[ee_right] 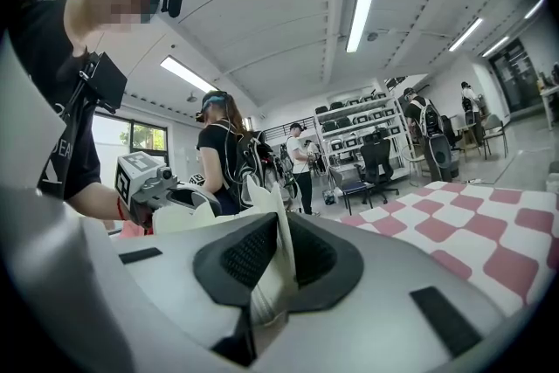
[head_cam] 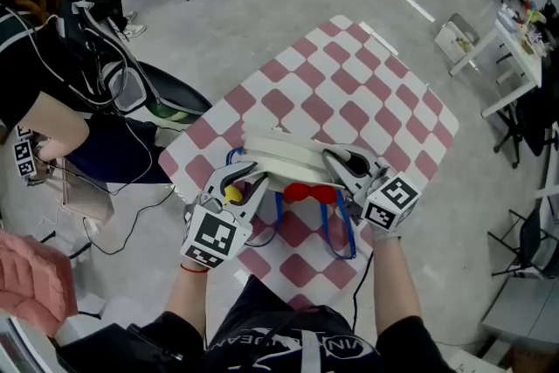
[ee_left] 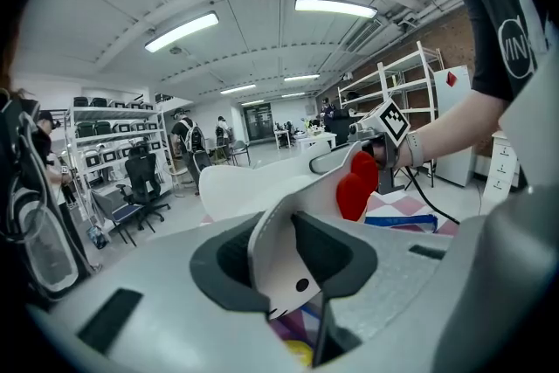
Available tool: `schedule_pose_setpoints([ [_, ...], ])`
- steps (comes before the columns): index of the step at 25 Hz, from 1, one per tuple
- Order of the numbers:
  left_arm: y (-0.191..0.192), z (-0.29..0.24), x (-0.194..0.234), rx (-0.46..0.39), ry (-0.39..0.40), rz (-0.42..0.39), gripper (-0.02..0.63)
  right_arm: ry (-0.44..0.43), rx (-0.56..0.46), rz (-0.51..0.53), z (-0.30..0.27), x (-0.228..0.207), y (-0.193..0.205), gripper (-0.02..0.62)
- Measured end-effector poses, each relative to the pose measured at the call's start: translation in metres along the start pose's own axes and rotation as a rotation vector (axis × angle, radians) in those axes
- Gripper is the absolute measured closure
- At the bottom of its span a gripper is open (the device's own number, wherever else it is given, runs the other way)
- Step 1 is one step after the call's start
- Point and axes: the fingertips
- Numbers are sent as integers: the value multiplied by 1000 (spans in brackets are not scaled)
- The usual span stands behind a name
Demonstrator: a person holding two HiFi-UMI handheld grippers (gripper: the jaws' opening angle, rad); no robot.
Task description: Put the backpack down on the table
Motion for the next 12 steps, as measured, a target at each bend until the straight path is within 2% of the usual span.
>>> schedule_pose_setpoints([
  [6,-9,5,3,-12,-36,9,513,18,20,25,2,0,-3,568],
  [12,-15,9,3,-32,-54,-3,512,44,21,92,3,2,-14,561],
])
Point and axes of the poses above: the fingertips, and each gripper's own axes: z backward along the fingers, x to its left, y out of its underside, and after that the axes turned 2 degrees about y, right-handed
